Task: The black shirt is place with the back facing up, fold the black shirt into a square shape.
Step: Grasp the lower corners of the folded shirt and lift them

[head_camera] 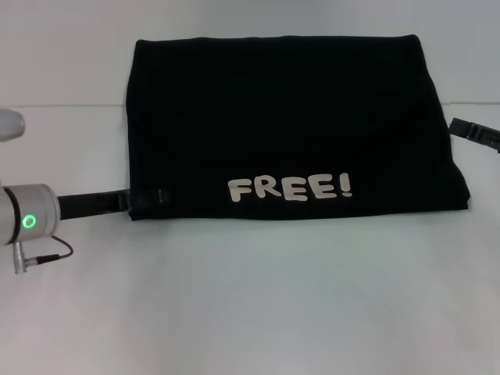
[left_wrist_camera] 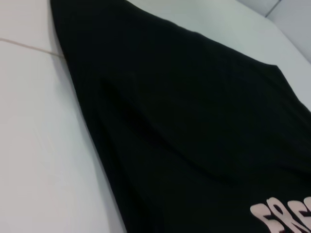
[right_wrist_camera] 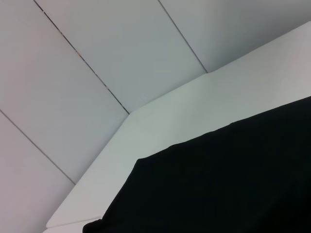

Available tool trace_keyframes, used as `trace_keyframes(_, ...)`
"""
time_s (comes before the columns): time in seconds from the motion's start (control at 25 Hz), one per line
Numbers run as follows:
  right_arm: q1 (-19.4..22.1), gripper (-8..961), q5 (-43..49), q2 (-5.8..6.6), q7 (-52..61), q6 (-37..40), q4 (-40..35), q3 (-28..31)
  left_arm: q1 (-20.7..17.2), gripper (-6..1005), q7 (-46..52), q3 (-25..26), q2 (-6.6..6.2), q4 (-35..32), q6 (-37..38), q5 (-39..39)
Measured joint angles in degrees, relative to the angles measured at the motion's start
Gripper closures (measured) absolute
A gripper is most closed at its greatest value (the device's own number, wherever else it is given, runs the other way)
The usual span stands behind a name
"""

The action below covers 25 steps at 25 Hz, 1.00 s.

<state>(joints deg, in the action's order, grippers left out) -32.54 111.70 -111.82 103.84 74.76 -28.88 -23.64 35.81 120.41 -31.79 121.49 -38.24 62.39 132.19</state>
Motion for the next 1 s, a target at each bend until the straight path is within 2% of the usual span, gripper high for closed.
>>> trace_keyframes(0.36,0.03,176,-0.06,0.38,0.27,-0.28,-0.04,0.00,0.27,92,-0.56,-2.71,0.04,-0.04,0.56,0.00)
trace_keyframes(0.68,0.02,176,-0.09,0.36,0.24,-0.36,-0.04,0.95,0.33,157,-2.92,-2.93,-0.04,0.03,-0.42,1.50)
trace_keyframes(0.92,-0.04,176,-0.09,0.36,0.09,0.18,-0.04,1.87,0.34,333,-3.74,-2.93,-0.08,-0.03,-2.08,2.70)
trace_keyframes(1.0,-0.04,176,-0.09,0.39,0.10,0.22,-0.04,1.87,0.33,430,-3.79,-2.93,-0.09,-0.08,-2.22,2.88)
